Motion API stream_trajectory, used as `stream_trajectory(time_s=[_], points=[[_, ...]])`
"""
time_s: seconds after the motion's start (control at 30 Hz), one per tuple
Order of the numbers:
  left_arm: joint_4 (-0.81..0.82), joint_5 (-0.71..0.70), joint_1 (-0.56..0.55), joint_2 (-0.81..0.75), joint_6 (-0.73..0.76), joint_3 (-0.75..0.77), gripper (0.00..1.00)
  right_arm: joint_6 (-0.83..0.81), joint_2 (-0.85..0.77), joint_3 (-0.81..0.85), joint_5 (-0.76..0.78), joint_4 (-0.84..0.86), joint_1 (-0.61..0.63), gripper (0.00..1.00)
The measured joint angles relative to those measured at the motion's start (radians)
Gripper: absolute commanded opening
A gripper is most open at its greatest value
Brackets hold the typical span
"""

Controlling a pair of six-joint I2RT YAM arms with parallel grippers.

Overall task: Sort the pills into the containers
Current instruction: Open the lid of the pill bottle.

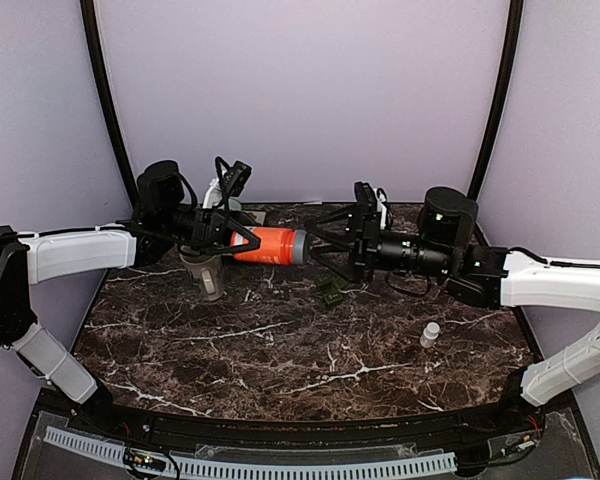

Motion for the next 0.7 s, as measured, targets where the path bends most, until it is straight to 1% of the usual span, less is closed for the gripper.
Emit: stream_trajectory(time_s=[0.43, 0.6, 0.7], points=[[-0.007, 0.0, 0.0, 0.0, 0.003, 0.0, 0.0, 0.008, 0.044, 0.025, -0.029, 0.01, 0.0, 0.85], [-0.008, 0.0, 0.0, 0.002, 0.004, 0.0, 0.0, 0.005, 0.056, 0.047, -0.037, 0.005, 0.0, 0.81], [-0.009, 0.0, 0.0, 0.002, 0.005, 0.0, 0.0, 0.0, 0.061, 0.058, -0.04, 0.004, 0.001, 0.76]])
